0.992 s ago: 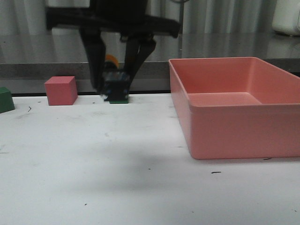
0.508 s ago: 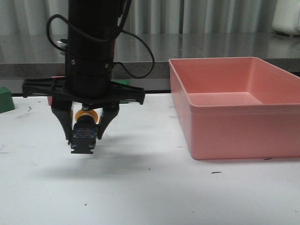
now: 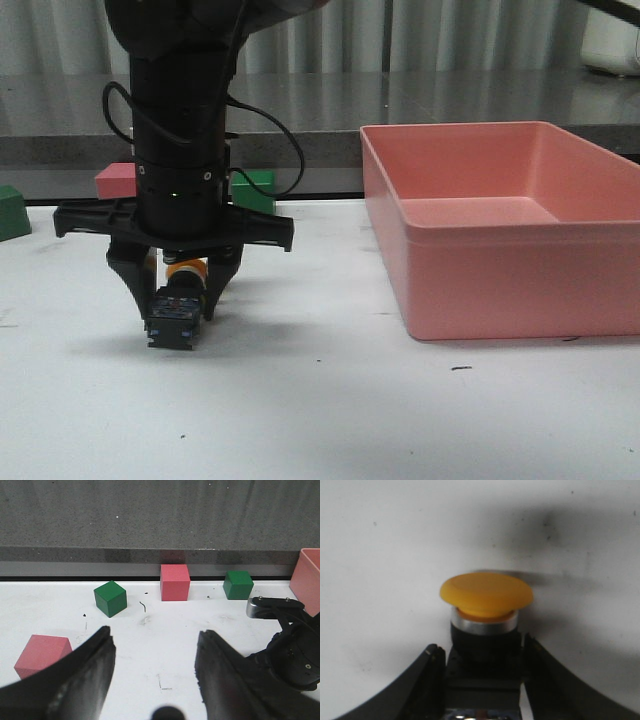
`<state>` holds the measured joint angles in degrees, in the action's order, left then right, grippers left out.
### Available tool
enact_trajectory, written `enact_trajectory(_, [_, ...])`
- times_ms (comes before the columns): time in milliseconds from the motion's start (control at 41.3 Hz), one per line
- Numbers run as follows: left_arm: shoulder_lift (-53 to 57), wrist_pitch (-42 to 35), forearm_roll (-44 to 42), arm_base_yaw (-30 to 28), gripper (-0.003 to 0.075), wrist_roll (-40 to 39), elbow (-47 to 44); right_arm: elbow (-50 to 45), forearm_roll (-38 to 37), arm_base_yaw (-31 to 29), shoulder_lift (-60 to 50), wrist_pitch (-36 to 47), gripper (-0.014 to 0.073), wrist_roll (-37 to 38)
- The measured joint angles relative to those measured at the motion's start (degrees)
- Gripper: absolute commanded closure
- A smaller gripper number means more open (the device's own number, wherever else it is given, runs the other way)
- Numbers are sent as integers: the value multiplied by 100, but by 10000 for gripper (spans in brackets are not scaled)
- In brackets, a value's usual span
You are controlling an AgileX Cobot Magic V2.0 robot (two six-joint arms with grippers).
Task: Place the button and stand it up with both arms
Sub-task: 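Lift the button out of the bin and lower it onto the table, then open the right gripper, release the button, and withdraw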
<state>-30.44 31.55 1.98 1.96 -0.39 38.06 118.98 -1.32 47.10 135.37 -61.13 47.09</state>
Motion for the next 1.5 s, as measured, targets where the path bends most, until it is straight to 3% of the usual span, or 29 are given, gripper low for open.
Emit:
enact_trajectory(218, [0,0,0,0,356,0,0,0,-12,-14,24,18,118,10])
enact_trajectory(678, [0,0,0,0,356,0,0,0,-252,-27,-296,-43,116,-27])
enact_trajectory(1016, [0,0,0,0,356,0,0,-167,-455,-27,-1588,-596,116,-2217])
enact_trajectory(1162, [0,0,0,0,356,0,0,-1029,-455,-16,-2460,-439,116,-3022])
enact_trajectory(1307, [0,0,0,0,356,0,0,-2497,-329,-138,-3542,329,116,-3614])
enact_trajectory(1500, [0,0,0,0,356,0,0,-4153,218,-693,-4915,949,116,-4355])
